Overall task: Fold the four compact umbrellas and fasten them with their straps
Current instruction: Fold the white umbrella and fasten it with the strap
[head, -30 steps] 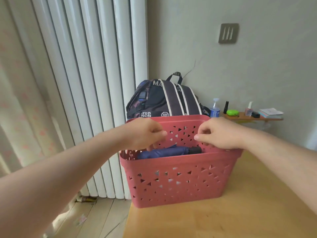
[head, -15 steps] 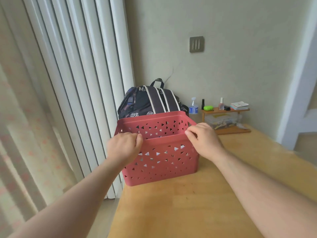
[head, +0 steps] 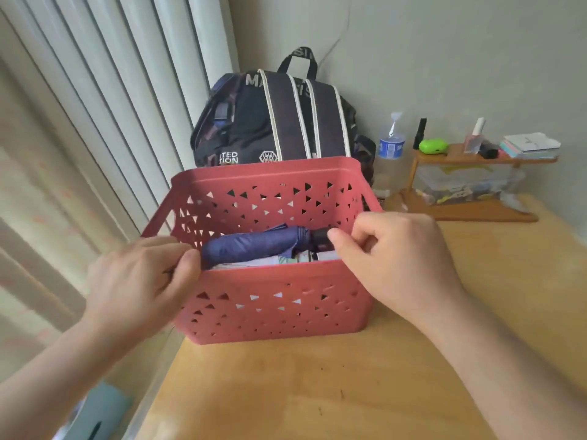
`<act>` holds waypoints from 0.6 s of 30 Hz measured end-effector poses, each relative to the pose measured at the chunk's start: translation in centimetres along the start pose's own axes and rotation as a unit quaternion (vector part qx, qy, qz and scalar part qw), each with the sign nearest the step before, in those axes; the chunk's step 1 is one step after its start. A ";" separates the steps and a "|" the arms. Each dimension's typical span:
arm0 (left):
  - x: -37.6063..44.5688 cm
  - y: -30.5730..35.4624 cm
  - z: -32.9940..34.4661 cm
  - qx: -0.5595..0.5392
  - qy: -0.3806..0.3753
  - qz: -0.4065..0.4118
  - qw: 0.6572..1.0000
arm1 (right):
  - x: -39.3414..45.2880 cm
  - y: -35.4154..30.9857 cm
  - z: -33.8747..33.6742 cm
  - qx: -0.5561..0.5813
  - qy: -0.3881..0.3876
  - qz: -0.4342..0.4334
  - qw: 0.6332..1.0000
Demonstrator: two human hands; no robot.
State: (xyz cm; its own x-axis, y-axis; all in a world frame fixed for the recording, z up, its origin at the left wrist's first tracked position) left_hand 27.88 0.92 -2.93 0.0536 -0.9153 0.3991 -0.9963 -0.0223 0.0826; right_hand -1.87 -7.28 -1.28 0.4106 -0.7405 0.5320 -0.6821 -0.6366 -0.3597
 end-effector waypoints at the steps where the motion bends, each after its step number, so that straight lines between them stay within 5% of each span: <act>1: 0.0 -0.1 -0.4 -0.020 -0.018 0.000 1.000 | 1.0 0.5 -0.8 0.023 -0.010 0.028 0.999; 5: 0.7 -2.4 -2.2 -0.183 -0.026 -0.059 0.981 | 3.6 3.6 -2.5 0.069 -0.084 0.201 0.974; 7: 1.6 -6.0 -1.3 -0.237 -0.117 -0.211 0.941 | 3.2 4.7 -1.6 0.084 -0.168 0.308 0.933; 9: 2.0 -8.1 -0.2 -0.372 -0.232 -0.384 0.813 | 2.4 4.2 -0.5 0.093 -0.254 0.369 0.889; 11: 1.9 -7.2 -0.1 -0.468 -0.334 -0.457 0.678 | 1.6 3.0 -0.1 0.070 -0.332 0.405 0.849; 12: 2.1 -6.6 -0.4 -0.460 -0.375 -0.451 0.667 | 1.2 2.6 -0.2 0.069 -0.351 0.427 0.830; 15: 2.5 -5.7 -1.3 -0.375 -0.434 -0.402 0.714 | 0.4 2.0 -0.5 0.133 -0.346 0.504 0.780; 18: 3.0 -5.3 -2.0 -0.324 -0.417 -0.351 0.773 | 0.3 2.5 -1.2 0.093 -0.361 0.492 0.787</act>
State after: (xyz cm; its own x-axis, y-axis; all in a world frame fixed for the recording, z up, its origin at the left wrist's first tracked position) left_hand 33.49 -0.89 -0.33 0.2363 -0.7159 -0.6570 -0.4841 -0.6730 0.5591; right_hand -4.19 -8.77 -1.07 0.0224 -0.7812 -0.6239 -0.8118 0.3500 -0.4674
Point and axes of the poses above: each hand's wrist, its own x-axis towards the middle knuckle, its own z-axis out of the palm, y = z × x, the point moved 6 cm from there along x, towards the middle knuckle, and after that the axes turned 12 degrees about -y, right-handed, at the moved point
